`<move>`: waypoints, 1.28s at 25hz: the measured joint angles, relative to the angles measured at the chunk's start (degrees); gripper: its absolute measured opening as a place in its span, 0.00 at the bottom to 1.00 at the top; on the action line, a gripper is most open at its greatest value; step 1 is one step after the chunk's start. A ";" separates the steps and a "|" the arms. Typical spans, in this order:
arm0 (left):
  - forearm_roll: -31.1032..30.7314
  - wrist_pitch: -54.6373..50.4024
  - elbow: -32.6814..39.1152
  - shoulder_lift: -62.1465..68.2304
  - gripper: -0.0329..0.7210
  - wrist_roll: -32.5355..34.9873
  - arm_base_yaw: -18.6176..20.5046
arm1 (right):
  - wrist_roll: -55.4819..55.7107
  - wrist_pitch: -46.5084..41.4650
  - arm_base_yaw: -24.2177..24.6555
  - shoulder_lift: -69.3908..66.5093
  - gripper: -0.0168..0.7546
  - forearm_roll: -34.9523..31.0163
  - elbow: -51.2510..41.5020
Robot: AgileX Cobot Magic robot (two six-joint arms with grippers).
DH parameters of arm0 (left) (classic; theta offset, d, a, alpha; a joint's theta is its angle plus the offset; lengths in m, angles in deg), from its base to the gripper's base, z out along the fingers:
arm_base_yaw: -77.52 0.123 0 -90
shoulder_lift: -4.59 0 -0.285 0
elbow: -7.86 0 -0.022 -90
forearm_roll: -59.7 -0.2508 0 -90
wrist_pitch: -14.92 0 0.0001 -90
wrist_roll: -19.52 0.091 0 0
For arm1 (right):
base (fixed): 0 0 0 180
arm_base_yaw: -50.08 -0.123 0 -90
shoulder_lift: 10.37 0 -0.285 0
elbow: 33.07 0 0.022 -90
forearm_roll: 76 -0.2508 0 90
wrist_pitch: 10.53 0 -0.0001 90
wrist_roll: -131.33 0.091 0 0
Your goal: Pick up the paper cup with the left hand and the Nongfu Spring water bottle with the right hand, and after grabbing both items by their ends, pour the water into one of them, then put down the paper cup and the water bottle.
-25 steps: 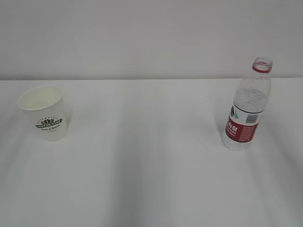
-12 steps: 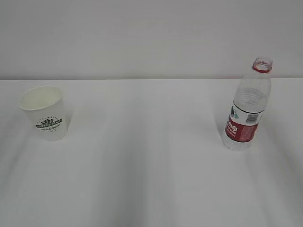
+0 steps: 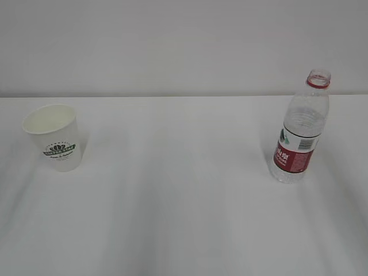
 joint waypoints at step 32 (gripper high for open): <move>0.00 19.22 11.20 11.95 0.57 0.00 -3.07 | 0.00 17.35 0.00 0.00 0.65 0.25 -18.71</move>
